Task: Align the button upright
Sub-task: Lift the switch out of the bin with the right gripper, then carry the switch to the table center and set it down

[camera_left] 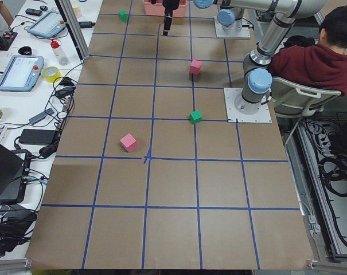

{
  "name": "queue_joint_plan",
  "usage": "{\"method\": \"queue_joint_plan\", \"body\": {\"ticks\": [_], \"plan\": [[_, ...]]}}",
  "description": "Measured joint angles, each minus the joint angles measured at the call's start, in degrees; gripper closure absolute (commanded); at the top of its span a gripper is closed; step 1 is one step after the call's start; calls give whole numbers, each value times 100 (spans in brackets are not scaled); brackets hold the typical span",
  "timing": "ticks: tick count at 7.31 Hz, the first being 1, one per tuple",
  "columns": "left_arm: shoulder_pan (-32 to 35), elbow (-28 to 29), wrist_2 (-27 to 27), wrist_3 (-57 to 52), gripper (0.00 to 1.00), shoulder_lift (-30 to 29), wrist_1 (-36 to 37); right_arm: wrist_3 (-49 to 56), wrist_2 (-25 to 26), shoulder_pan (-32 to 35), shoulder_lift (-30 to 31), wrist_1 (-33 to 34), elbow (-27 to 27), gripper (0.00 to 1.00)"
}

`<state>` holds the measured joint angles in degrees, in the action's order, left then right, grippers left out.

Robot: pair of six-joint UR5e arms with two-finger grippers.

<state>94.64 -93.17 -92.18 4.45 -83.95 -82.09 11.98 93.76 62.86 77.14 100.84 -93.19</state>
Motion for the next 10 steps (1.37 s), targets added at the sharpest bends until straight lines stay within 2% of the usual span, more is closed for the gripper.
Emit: {"method": "queue_joint_plan", "body": {"ticks": [2,5,7,10], "plan": [[1,-10,-1,-11,0,1,4,-766,-30,961,-76,222,130,100],[2,-18,-1,-39,0,2,61,-1805,-254,2209,-797,904,559,100],[2,-29,-1,-41,0,4,81,-2378,-317,2787,-1295,1236,791,100],[2,-49,-2,-41,0,5,151,-2957,-668,3592,-1943,1855,1040,100]]}}
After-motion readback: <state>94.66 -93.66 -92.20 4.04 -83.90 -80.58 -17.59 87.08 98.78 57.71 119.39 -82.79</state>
